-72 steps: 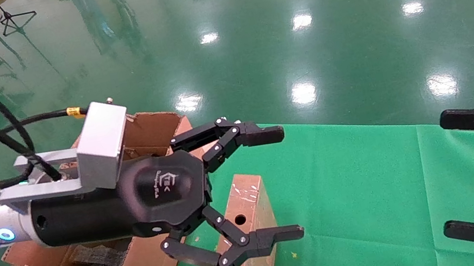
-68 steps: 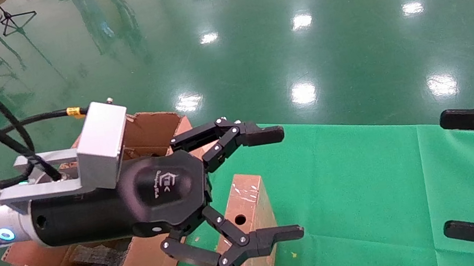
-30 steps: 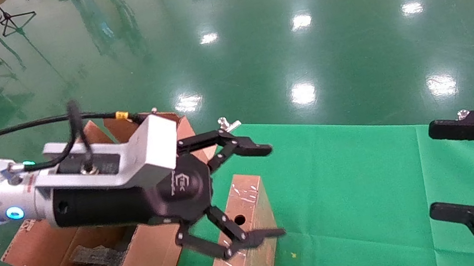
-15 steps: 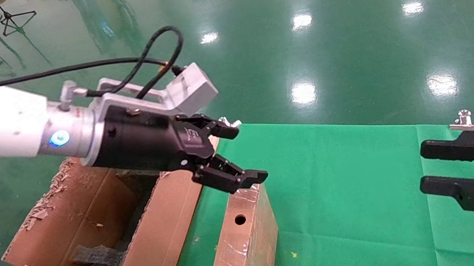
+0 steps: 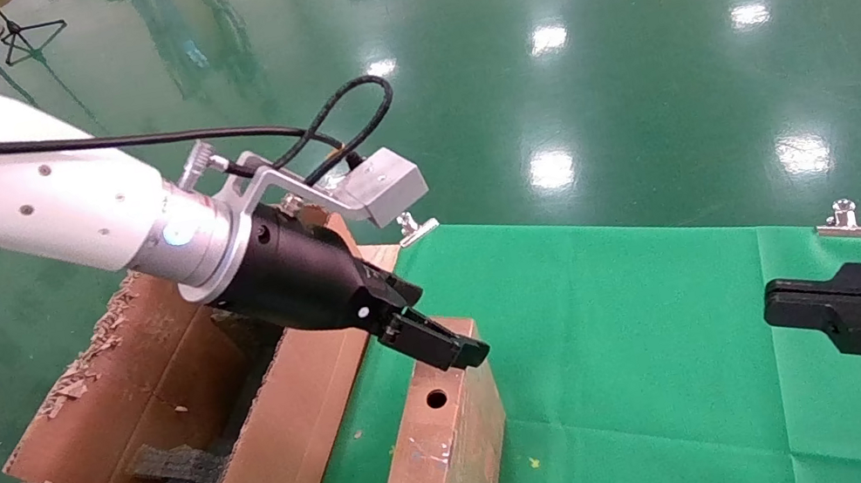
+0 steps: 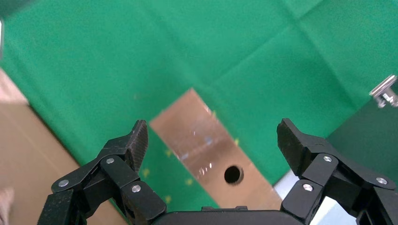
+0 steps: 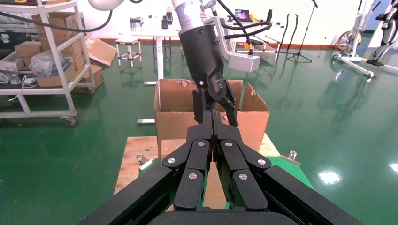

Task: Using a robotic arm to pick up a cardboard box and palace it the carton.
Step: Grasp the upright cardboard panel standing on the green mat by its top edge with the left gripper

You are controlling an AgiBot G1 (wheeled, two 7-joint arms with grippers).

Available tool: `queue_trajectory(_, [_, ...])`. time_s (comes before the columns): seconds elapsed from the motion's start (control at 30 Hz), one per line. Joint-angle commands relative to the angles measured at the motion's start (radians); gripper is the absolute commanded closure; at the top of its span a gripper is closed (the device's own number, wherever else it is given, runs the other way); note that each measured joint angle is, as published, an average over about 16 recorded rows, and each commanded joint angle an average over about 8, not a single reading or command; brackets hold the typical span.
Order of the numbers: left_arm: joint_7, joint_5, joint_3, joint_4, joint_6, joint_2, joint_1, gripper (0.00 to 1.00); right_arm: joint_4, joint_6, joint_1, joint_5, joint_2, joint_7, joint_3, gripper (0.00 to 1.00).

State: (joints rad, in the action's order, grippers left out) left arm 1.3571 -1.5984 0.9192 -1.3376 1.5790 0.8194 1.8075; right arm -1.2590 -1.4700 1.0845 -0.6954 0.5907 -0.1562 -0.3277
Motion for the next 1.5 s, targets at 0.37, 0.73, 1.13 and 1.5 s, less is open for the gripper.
queue_trajectory(0.37, [0.204, 0.006, 0.253, -0.001, -0.004, 0.08, 0.12, 0.0, 0.0, 0.0, 0.0, 0.0, 0.0, 0.0, 0.0, 1.0])
queue_trajectory(0.73, [0.266, 0.015, 0.373, -0.005, -0.039, 0.111, 0.144, 0.0, 0.0, 0.0, 0.0, 0.0, 0.0, 0.0, 0.0, 1.0])
queue_trajectory(1.13, [0.253, 0.016, 0.418, -0.006, -0.059, 0.108, 0.127, 0.0, 0.0, 0.0, 0.0, 0.0, 0.0, 0.0, 0.0, 0.8])
queue_trajectory(1.5, [0.219, 0.039, 0.419, -0.005, -0.075, 0.103, 0.119, 0.6, 0.0, 0.001, 0.0, 0.001, 0.0, 0.0, 0.0, 0.0])
